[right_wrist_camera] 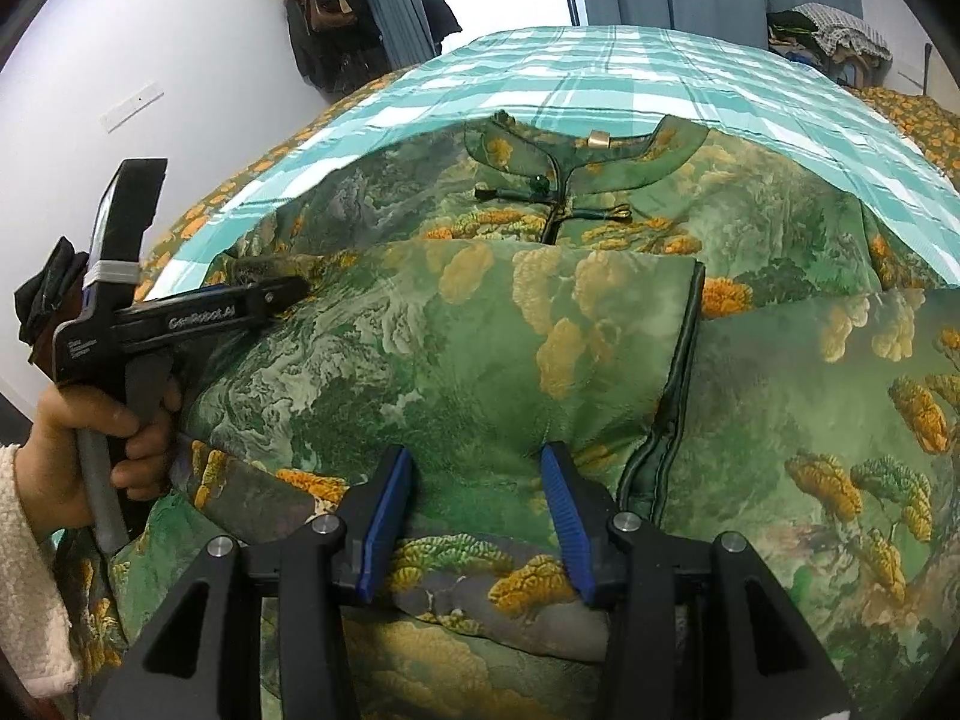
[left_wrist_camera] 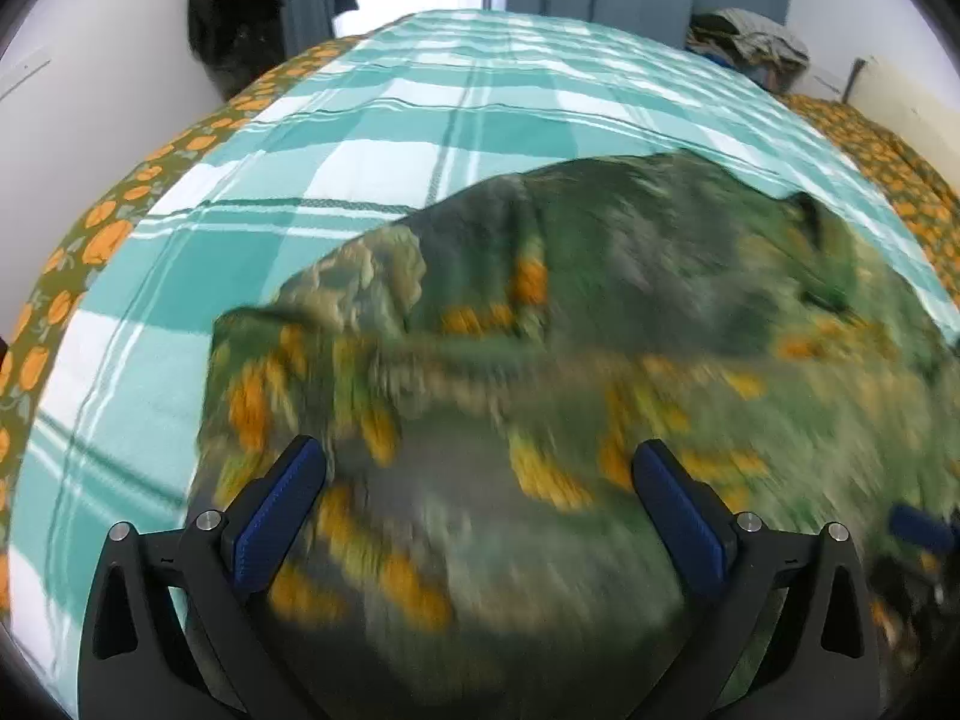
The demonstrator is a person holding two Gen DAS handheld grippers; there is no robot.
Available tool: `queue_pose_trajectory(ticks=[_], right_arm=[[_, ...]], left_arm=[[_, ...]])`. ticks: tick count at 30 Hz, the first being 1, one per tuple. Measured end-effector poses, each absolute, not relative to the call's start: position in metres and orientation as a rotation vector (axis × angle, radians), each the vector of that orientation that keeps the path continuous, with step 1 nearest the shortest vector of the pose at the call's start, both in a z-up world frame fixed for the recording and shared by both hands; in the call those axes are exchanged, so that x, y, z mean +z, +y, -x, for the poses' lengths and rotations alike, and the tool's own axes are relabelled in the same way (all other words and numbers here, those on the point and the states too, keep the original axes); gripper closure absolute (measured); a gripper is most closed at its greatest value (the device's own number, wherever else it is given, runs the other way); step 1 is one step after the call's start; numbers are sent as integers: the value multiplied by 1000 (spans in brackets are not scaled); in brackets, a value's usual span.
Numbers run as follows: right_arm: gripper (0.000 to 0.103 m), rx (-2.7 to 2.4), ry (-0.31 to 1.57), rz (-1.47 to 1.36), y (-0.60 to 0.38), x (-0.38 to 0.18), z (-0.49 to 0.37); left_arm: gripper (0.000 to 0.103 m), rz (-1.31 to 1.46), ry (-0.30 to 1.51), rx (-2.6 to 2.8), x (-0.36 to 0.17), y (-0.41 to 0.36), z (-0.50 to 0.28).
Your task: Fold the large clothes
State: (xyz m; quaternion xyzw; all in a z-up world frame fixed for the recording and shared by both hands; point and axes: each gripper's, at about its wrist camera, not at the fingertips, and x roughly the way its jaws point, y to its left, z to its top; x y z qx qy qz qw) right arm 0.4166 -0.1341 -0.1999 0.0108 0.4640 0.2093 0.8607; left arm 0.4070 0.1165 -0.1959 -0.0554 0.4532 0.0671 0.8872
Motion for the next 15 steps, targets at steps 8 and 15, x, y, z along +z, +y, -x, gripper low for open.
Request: queue_pose_trajectory(ticks=[8, 15], right_arm=[[41, 397, 915, 42, -152, -140, -328], [38, 259, 905, 177, -187, -147, -212]], left_arm=[[1, 101, 968, -72, -155, 94, -291], [1, 204, 1011, -27, -183, 78, -204]])
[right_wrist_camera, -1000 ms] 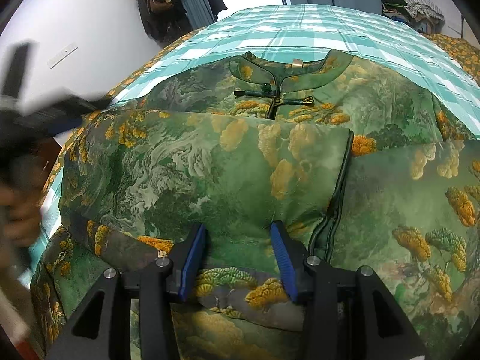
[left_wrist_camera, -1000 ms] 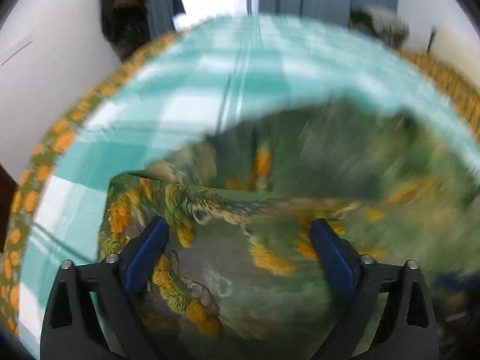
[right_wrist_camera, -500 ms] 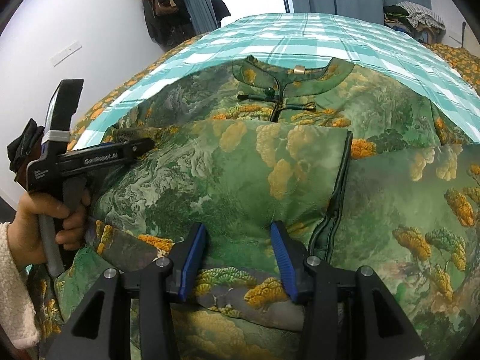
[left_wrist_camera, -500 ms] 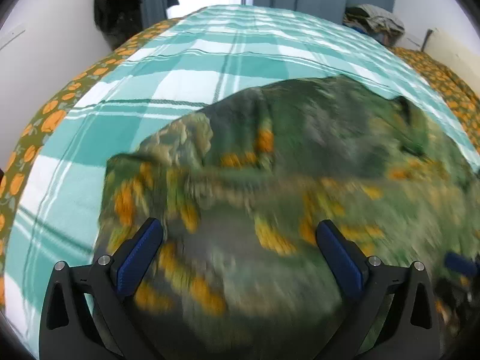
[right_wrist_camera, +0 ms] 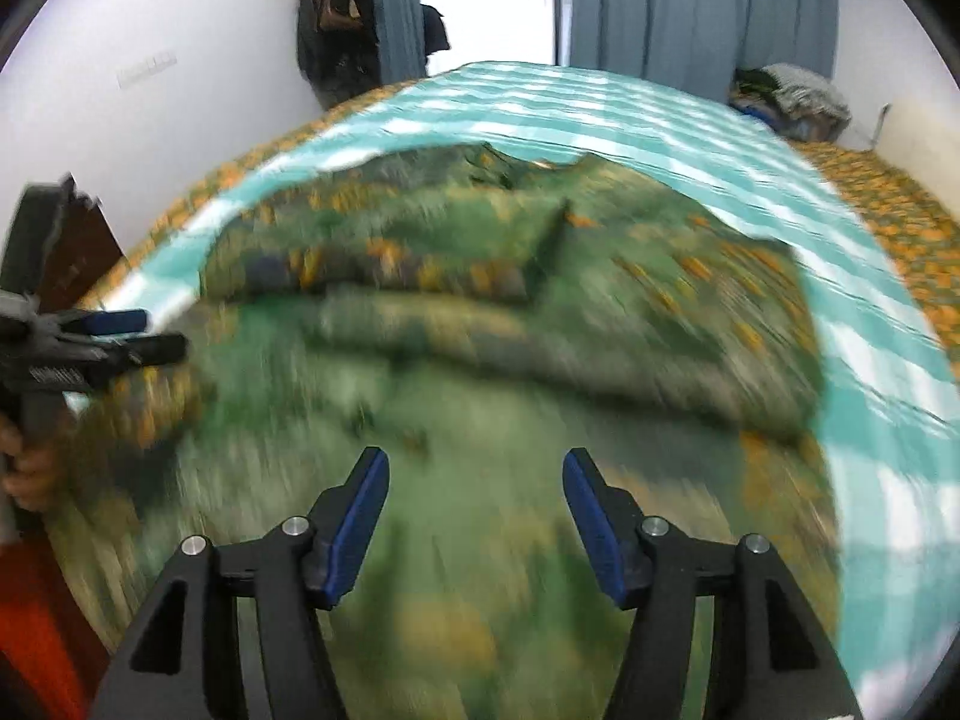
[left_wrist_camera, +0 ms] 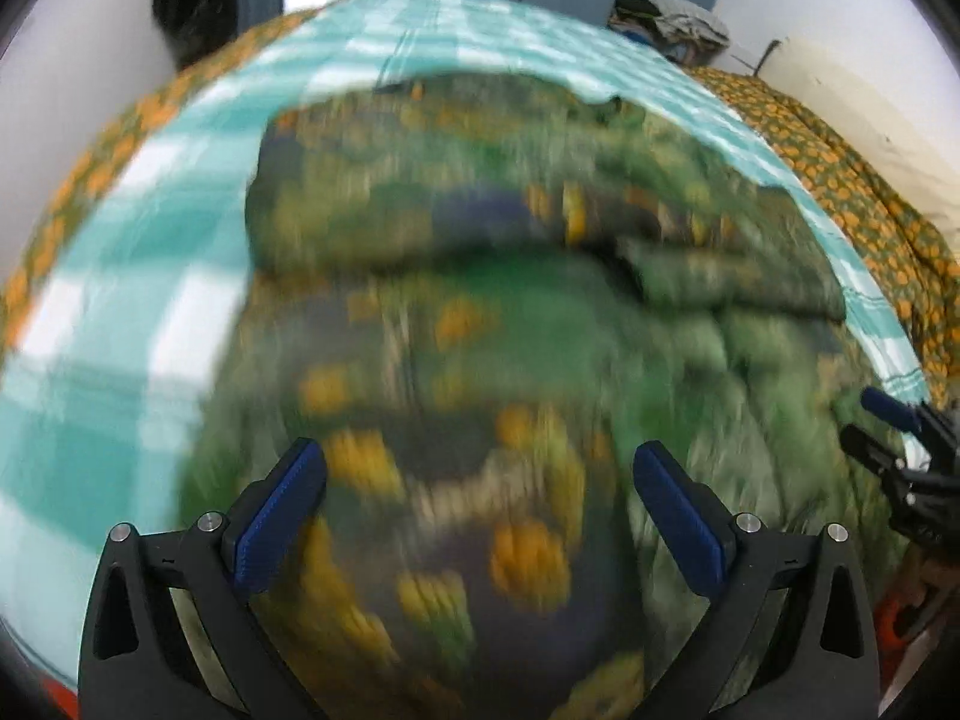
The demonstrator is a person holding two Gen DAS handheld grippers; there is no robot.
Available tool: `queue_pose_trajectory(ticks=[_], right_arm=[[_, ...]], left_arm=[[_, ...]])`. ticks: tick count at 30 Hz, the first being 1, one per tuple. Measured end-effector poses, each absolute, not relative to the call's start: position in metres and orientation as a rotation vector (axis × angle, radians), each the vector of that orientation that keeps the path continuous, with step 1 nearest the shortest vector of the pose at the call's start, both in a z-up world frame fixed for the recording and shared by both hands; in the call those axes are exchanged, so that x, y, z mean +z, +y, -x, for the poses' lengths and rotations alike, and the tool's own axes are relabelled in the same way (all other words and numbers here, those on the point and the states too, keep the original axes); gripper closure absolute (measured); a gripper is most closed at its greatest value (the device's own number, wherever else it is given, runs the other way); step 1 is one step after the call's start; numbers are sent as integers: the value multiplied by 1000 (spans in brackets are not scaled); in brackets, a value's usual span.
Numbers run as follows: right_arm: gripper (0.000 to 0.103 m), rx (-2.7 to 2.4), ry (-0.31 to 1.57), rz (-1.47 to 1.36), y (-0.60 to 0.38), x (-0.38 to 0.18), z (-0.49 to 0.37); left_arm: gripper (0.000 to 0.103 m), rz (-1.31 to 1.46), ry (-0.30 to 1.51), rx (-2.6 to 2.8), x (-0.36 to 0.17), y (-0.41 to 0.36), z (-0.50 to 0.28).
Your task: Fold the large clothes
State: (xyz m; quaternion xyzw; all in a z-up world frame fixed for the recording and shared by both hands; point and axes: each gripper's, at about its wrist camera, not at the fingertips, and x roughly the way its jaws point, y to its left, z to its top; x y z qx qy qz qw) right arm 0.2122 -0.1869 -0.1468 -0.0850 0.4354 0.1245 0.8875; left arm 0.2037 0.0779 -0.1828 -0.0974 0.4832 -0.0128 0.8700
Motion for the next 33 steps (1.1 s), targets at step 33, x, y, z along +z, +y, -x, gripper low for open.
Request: queue_pose_trajectory(ticks=[33], right_arm=[[22, 231, 820, 159, -204, -209, -194]], left_arm=[[1, 63, 912, 30, -206, 55, -195]])
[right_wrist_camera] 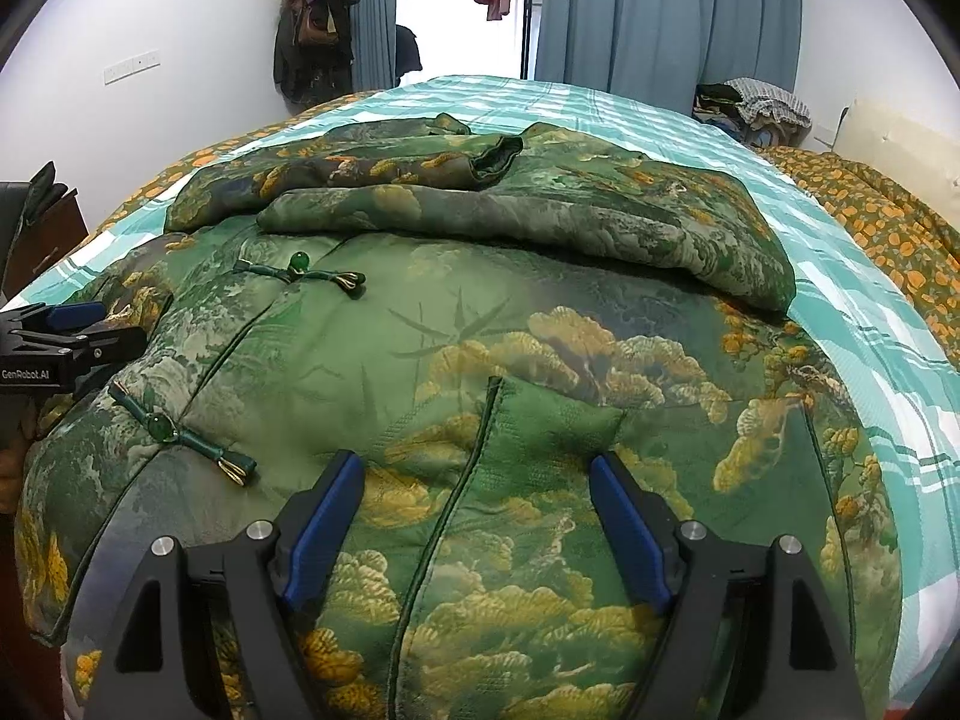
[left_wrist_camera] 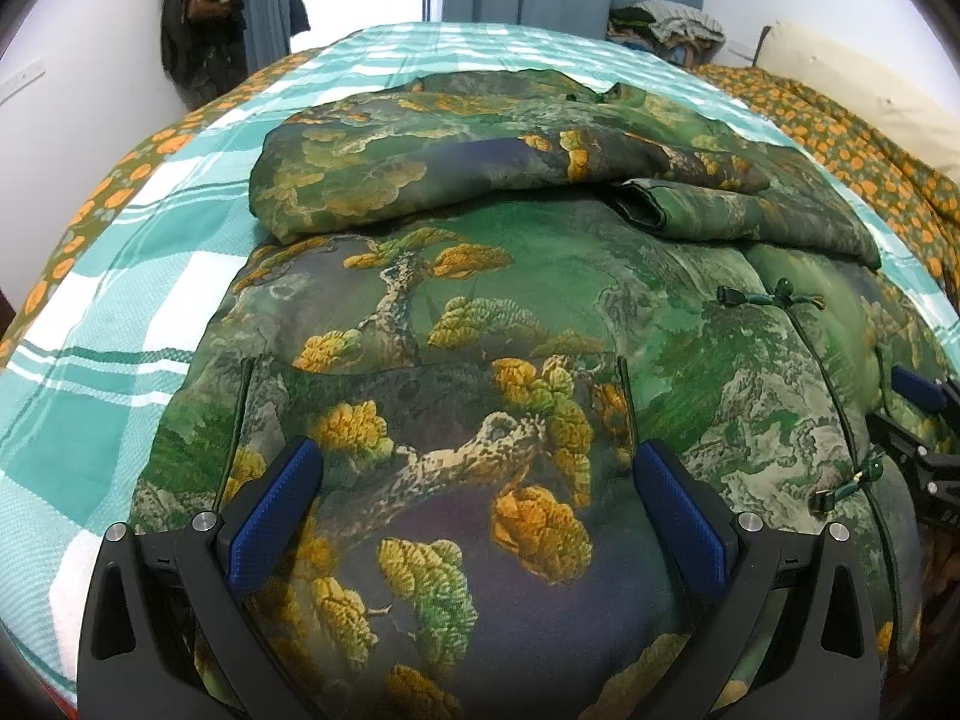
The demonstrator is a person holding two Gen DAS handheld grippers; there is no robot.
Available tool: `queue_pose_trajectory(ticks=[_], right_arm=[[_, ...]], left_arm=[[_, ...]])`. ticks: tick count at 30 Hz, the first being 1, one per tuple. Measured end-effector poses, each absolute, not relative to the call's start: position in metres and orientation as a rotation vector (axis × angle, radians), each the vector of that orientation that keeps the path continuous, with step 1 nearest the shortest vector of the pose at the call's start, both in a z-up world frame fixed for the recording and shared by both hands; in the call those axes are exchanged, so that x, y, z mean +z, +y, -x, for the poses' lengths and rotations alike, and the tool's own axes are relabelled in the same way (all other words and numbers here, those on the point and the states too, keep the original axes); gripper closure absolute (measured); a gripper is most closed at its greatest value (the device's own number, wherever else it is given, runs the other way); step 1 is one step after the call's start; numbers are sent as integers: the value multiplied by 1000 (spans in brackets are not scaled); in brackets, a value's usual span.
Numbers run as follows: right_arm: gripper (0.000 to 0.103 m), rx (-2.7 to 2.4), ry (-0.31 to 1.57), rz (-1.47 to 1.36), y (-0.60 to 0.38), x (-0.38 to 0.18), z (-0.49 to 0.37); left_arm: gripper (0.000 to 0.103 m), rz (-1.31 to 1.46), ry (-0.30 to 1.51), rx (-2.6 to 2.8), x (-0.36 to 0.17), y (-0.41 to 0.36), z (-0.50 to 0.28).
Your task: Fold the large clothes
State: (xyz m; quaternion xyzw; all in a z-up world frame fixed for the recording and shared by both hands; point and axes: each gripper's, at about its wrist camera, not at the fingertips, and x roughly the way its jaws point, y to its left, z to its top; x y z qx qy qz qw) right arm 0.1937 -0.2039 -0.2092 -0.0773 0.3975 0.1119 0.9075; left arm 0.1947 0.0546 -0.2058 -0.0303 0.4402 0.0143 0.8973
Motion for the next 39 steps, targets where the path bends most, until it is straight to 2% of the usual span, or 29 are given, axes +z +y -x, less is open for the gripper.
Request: queue_pose_trajectory(ticks=[9, 17, 39], right_arm=[[23, 241, 838, 128, -213, -202, -192], [23, 210, 734, 124, -213, -173, -179], [23, 207, 721, 150, -208, -175, -178]], left_arm=[[1, 101, 956, 19, -178, 55, -163], [1, 154, 863, 31, -144, 68, -138], [1, 161, 863, 46, -142, 68, -139]])
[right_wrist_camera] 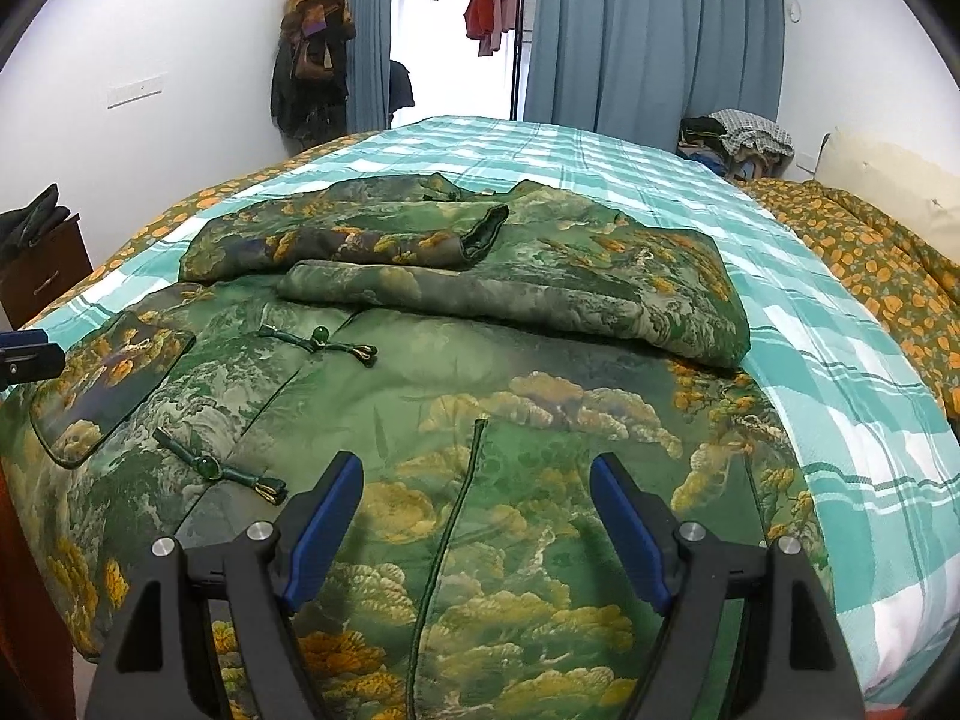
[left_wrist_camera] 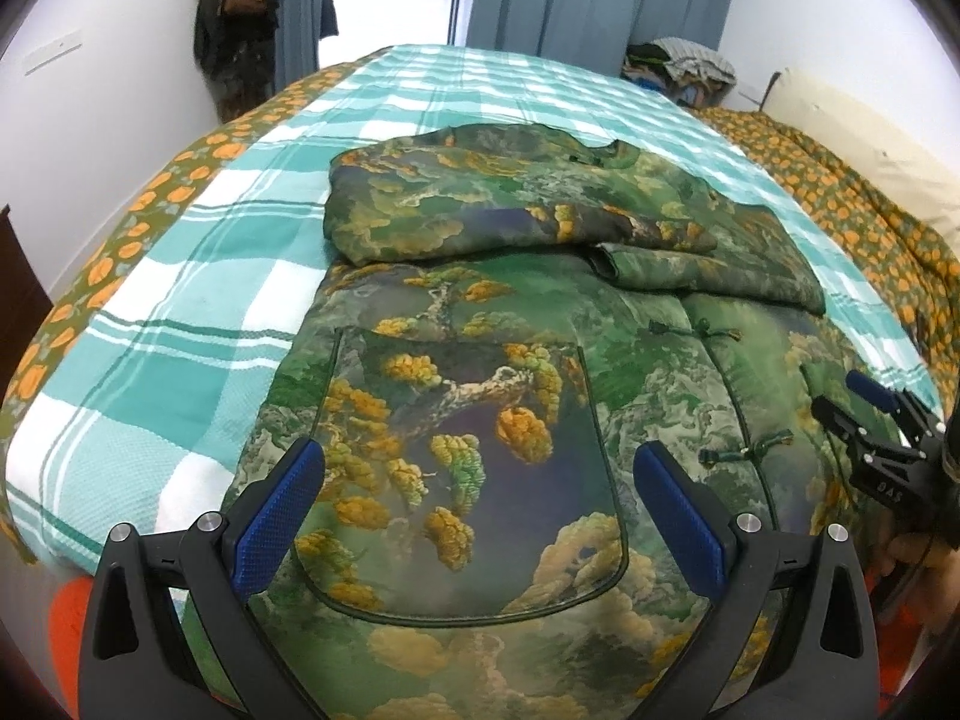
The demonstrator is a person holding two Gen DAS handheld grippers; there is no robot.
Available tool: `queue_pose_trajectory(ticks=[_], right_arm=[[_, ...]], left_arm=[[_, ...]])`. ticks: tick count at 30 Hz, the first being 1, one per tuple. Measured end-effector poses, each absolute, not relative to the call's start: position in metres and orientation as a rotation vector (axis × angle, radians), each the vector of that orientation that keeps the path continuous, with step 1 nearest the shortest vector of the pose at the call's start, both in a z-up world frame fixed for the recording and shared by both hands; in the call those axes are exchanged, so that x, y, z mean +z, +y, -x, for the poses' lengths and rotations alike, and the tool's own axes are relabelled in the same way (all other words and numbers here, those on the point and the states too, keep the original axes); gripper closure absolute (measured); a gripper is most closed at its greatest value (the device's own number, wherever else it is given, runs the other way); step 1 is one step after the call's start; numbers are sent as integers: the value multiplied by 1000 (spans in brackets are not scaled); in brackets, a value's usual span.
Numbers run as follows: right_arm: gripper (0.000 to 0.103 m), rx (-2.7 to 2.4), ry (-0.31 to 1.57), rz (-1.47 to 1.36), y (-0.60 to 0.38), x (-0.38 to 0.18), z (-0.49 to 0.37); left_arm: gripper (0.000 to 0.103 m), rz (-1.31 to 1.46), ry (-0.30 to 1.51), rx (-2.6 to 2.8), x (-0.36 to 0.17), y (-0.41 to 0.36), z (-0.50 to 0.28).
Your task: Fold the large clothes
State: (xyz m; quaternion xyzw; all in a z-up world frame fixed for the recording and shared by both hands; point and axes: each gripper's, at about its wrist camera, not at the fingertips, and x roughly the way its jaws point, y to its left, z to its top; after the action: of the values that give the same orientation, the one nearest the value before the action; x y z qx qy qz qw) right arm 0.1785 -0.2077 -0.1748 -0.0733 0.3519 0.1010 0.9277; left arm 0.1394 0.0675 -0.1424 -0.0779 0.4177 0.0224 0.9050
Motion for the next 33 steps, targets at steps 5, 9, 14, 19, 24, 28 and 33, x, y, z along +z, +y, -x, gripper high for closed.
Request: queue_pose_trajectory(ticks=[5, 9, 14, 19, 24, 28, 33], right_arm=[[23, 208, 722, 153, -207, -175, -179], [23, 213, 717, 158, -206, -175, -178], [23, 212, 726, 154, -206, -176, -179], [23, 210, 726, 153, -207, -176, -180], [23, 211, 731, 155, -206, -177, -180], [23, 236, 727, 137, -213, -166, -184], [23, 241, 694, 11, -283, -113, -190]], left_arm=[[1, 167, 865, 54, -142, 70, -139], [1, 165, 867, 53, -143, 70, -140], [1, 161, 873, 56, -143, 71, -140], [1, 161, 875, 57, -144, 71, -141], [1, 162, 880, 60, -145, 71, -141], [1, 190, 869, 55, -133, 82, -144], [1, 372, 908, 39, -127, 137, -155]])
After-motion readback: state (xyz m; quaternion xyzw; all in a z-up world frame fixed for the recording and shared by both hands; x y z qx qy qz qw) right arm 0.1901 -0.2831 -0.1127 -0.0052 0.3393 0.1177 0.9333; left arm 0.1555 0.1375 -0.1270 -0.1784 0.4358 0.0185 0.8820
